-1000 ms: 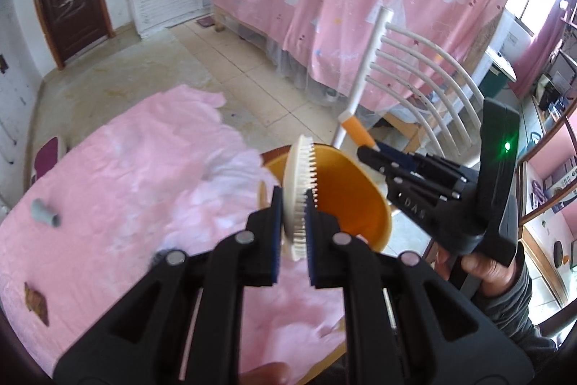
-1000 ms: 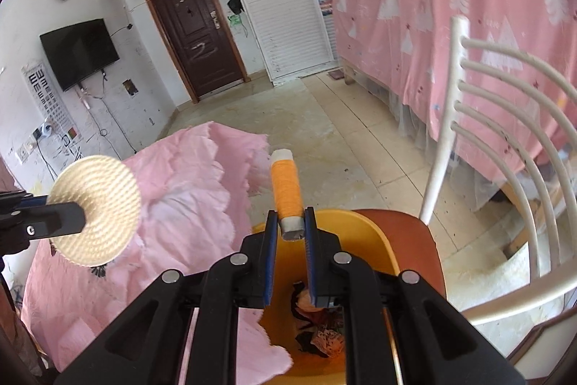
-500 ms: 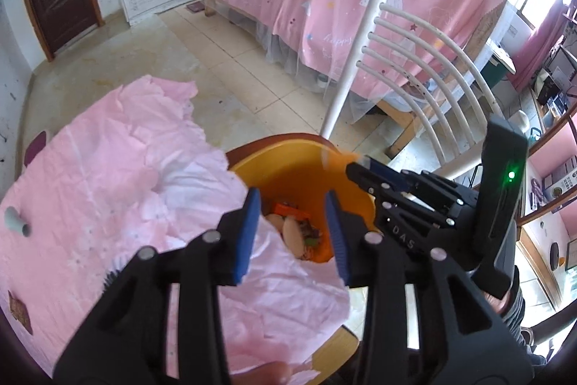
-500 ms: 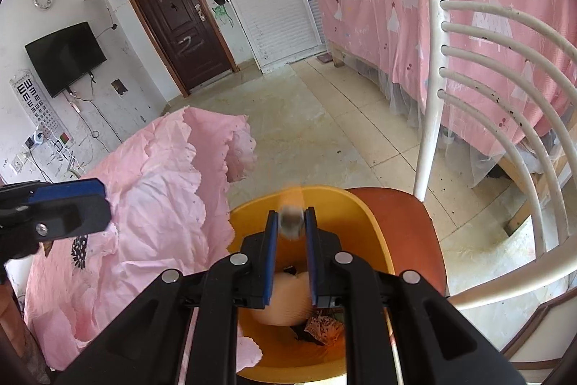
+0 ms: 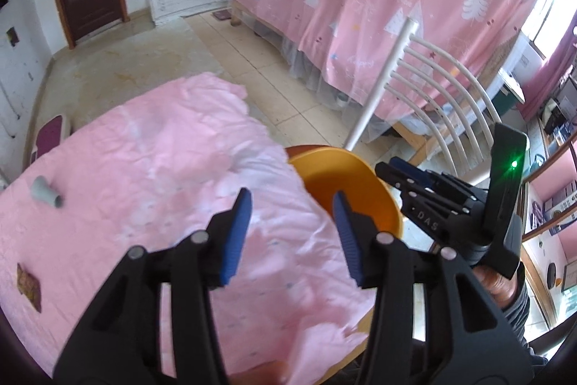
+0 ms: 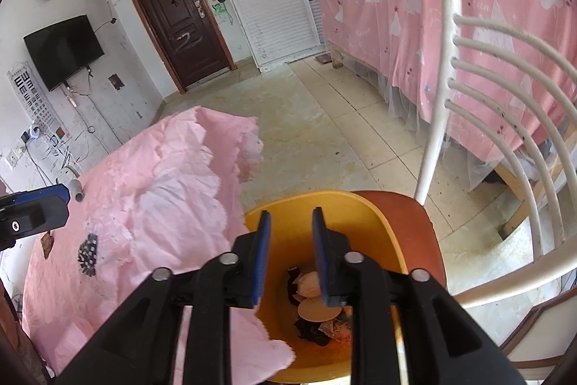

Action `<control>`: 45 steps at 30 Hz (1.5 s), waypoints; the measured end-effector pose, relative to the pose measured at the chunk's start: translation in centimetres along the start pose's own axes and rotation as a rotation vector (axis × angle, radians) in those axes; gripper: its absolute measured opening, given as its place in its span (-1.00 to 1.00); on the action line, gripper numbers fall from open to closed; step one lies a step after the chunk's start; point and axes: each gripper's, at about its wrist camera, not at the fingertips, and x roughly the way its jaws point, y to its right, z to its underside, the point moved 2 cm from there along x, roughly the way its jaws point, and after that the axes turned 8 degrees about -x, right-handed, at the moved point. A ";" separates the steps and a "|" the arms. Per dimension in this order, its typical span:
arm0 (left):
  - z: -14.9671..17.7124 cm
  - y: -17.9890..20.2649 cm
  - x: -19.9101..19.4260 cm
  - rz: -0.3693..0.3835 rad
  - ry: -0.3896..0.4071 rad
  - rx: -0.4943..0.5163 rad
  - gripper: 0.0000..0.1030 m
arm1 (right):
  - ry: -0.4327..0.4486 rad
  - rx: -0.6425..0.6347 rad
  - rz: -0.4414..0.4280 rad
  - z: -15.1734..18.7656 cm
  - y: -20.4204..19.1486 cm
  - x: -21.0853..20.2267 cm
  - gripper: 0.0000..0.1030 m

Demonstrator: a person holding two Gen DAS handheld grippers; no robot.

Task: Collect trash
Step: 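Carry the brush and spool to the orange basket and open both tools, then move both open tools back over the bed items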

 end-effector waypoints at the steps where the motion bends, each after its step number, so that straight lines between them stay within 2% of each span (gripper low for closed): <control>1: 0.1 -0.6 -0.5 -0.005 0.008 -0.011 0.05 | 0.004 -0.010 -0.003 -0.3 -0.6 -0.1 -0.28; 3: 0.1 -1.6 -1.2 -0.019 0.028 -0.030 0.12 | 0.019 -0.030 -0.003 -1.0 -2.0 -0.4 0.10; 4: 0.1 -2.3 -1.7 -0.027 0.037 -0.043 0.12 | 0.026 -0.041 -0.006 -1.2 -2.7 -0.5 0.15; 15: 1.8 -10.0 -5.2 -0.093 0.092 -0.175 0.17 | 0.033 -0.202 -0.074 -4.6 -12.3 0.5 0.15; 26: 3.8 -17.1 -8.1 -0.156 0.130 -0.283 0.25 | 0.014 -0.323 -0.140 -5.9 -20.9 2.6 0.15; 35: 5.5 -22.4 -9.4 -0.295 0.160 -0.364 0.26 | -0.019 -0.413 -0.172 -6.2 -26.9 4.7 0.19; 45: 6.8 -27.8 -10.1 -0.370 0.152 -0.481 0.26 | -0.055 -0.489 -0.212 -6.2 -32.5 7.4 0.19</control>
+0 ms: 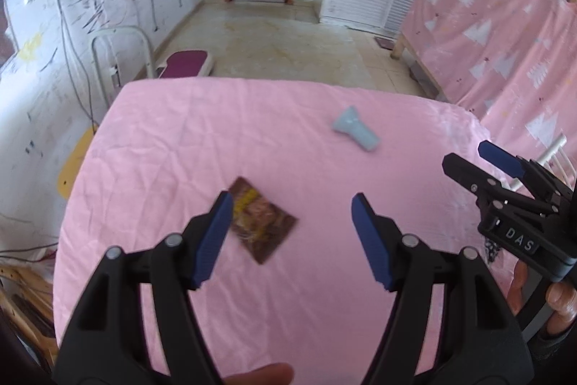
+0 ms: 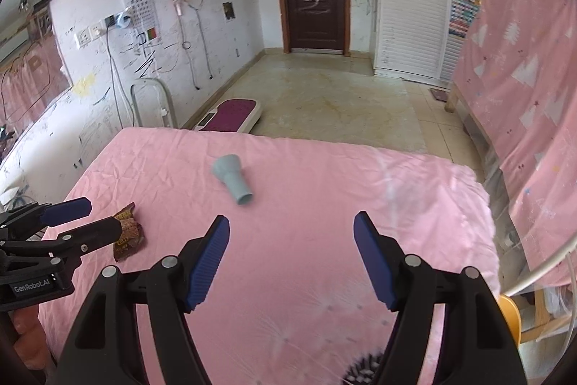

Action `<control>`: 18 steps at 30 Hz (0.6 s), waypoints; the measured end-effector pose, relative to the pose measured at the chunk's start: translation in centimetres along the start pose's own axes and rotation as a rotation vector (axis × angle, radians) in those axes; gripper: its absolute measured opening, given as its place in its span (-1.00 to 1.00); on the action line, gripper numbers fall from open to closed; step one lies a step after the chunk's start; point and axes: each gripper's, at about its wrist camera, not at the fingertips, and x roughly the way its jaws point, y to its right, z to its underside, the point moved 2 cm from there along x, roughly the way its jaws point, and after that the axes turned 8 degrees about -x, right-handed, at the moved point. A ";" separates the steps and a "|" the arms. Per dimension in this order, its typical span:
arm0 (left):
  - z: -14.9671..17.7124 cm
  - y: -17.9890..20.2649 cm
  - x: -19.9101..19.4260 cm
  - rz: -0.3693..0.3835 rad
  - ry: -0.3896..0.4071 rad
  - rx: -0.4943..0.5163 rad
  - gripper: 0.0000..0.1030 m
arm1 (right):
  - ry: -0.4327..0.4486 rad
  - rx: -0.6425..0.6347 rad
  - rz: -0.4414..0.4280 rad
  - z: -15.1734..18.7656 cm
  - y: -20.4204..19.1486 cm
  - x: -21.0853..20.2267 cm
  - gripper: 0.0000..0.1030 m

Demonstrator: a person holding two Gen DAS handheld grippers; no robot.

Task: Collect trash
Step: 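Grasp the brown snack packet with the left tool while the right tool grasps the grey cup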

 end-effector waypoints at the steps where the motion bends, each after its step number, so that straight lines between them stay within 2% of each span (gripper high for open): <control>1: -0.1 -0.6 0.1 -0.003 -0.005 -0.013 0.26 | -0.003 -0.004 -0.002 -0.2 -0.2 0.3 0.19; 5: -0.1 -2.2 1.1 -0.011 -0.034 -0.060 0.26 | -0.018 -0.029 -0.011 -1.2 -1.3 1.6 0.19; 13: -0.2 -3.2 3.4 -0.010 -0.098 -0.121 0.27 | -0.027 -0.044 -0.038 -2.9 -2.1 4.2 0.19; 15: -0.2 -3.2 3.9 -0.016 -0.107 -0.131 0.37 | -0.028 -0.045 -0.046 -3.3 -2.4 5.1 0.19; 18: -0.1 -3.3 4.6 -0.026 -0.118 -0.132 0.37 | -0.027 -0.054 -0.062 -3.8 -3.0 6.3 0.19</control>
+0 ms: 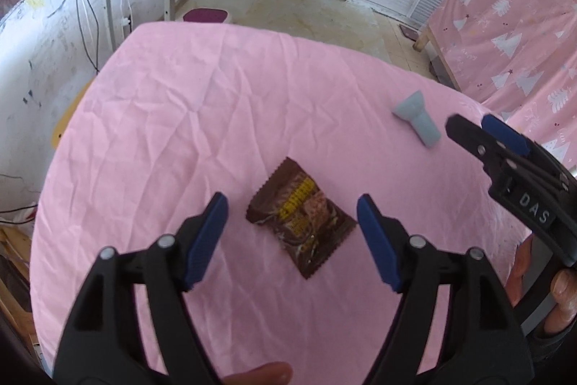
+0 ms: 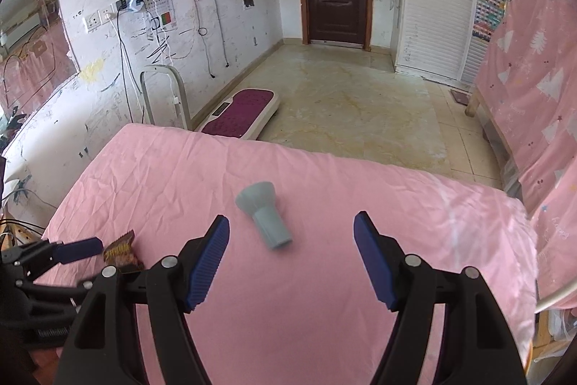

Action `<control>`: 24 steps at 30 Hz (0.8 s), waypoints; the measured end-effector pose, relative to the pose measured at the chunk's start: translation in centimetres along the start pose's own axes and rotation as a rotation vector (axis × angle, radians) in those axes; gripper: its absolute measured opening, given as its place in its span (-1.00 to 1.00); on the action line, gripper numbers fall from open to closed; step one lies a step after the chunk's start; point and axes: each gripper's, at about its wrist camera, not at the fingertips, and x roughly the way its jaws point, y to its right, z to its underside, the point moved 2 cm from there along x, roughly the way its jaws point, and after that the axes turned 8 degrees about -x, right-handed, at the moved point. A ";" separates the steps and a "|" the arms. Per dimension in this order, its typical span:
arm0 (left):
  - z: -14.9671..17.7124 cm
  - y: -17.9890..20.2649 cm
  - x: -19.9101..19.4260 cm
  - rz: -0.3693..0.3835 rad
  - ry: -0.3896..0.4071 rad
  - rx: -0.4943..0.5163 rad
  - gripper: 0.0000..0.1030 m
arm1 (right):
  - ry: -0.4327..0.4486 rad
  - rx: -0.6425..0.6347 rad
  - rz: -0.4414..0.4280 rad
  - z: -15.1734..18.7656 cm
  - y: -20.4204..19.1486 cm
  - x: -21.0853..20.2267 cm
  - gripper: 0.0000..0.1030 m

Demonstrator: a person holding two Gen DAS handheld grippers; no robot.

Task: Collect trash
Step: 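Grasp the brown snack packet with the left tool while the right tool grasps the grey cup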

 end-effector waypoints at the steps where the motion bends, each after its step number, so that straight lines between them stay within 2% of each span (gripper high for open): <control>1: 0.1 0.1 0.2 -0.007 -0.001 0.005 0.37 | 0.002 -0.005 -0.005 -0.2 -0.1 0.3 0.19; 3: 0.2 0.4 0.3 -0.032 0.009 0.023 0.35 | 0.005 -0.011 -0.015 -0.5 -0.4 1.1 0.19; 5: 0.3 0.6 0.4 -0.059 0.024 0.044 0.19 | 0.008 -0.012 -0.024 -0.7 -0.5 1.7 0.19; 7: 0.6 1.0 0.4 -0.073 0.035 0.061 -0.13 | 0.007 -0.016 -0.032 -0.8 -0.7 2.4 0.20; 10: 0.8 1.4 0.4 -0.083 0.047 0.086 -0.29 | 0.000 -0.029 -0.034 -0.6 -1.1 3.3 0.19; 14: 0.9 1.5 0.4 -0.082 0.060 0.096 -0.30 | -0.006 -0.042 -0.042 -0.4 -1.5 3.9 0.18; 17: 0.7 1.7 0.5 -0.073 0.068 0.096 -0.30 | 0.005 -0.035 -0.053 -0.5 -1.5 3.9 0.08; 21: 0.6 1.6 0.7 -0.071 0.075 0.100 -0.30 | -0.045 -0.013 -0.062 -0.5 -1.3 5.0 -0.44; 24: 0.7 1.6 0.8 -0.072 0.077 0.103 -0.30 | -0.058 -0.003 -0.076 -0.5 -1.2 5.3 -0.50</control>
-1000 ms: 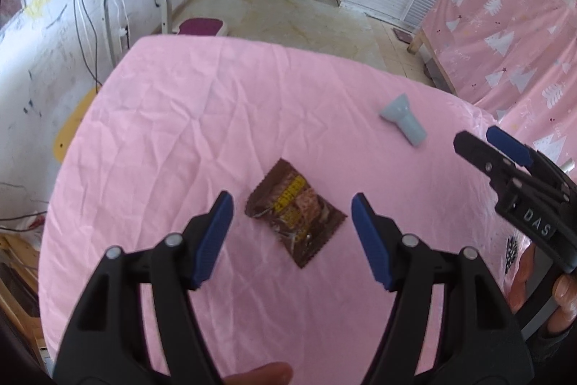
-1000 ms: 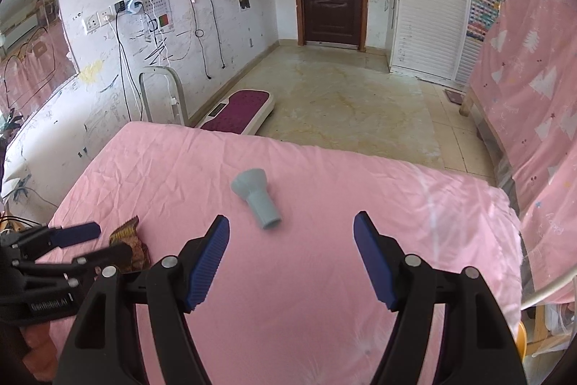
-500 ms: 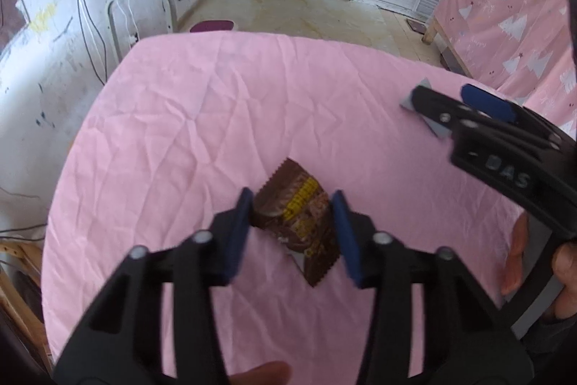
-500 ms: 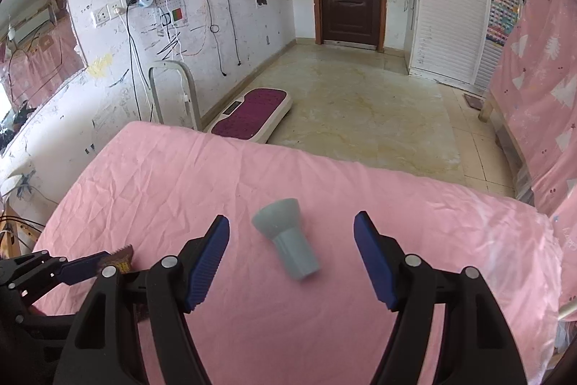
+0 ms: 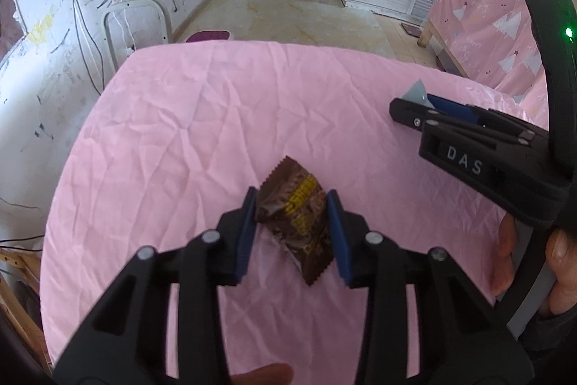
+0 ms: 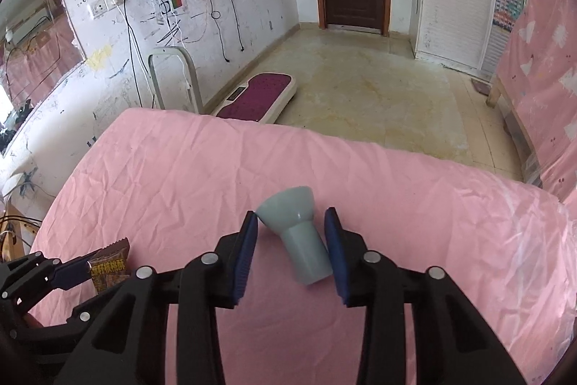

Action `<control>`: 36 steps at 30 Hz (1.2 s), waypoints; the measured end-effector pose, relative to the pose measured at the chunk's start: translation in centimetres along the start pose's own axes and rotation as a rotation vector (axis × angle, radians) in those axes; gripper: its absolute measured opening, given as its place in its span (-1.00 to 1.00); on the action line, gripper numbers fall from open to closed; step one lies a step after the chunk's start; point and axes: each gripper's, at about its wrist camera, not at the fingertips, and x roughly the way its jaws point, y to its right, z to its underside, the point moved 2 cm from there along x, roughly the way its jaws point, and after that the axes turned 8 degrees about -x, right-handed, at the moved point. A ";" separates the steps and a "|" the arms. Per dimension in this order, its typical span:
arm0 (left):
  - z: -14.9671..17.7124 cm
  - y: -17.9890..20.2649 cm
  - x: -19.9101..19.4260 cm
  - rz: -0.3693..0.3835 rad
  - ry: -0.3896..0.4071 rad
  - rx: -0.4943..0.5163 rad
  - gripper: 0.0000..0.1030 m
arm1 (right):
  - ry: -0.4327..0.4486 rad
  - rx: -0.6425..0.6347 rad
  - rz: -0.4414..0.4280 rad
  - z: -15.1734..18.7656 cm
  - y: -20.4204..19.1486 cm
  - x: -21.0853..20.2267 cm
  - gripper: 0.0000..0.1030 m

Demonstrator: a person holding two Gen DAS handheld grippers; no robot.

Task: Collect trash
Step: 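Grasp the brown snack packet with the left tool while the right tool grasps the grey cup, then carry the snack packet and grey cup to the orange basket and release both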

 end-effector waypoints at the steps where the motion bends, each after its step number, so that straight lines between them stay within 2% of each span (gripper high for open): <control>1: 0.0 0.1 0.0 -0.001 0.000 0.001 -0.30 | 0.000 -0.003 0.000 0.1 -0.1 0.0 -0.53; 3: -0.1 0.1 0.0 -0.002 -0.001 0.002 -0.30 | 0.002 -0.013 0.000 0.2 -0.2 -0.1 -0.59; 11: 0.0 0.3 -0.9 0.001 0.011 -0.013 -0.30 | 0.067 0.003 -0.028 0.3 -0.1 -2.2 -0.59; 20: 0.3 1.6 -3.2 0.004 0.054 0.011 -0.30 | 0.131 0.037 0.012 1.0 0.6 -6.4 -0.58; 27: 1.0 4.1 -5.4 0.028 0.092 0.053 -0.30 | 0.193 0.100 0.046 2.9 2.9 -10.8 -0.58; 36: 2.3 8.7 -7.2 0.063 0.115 0.138 -0.30 | 0.291 0.177 0.123 7.0 6.9 -17.3 -0.58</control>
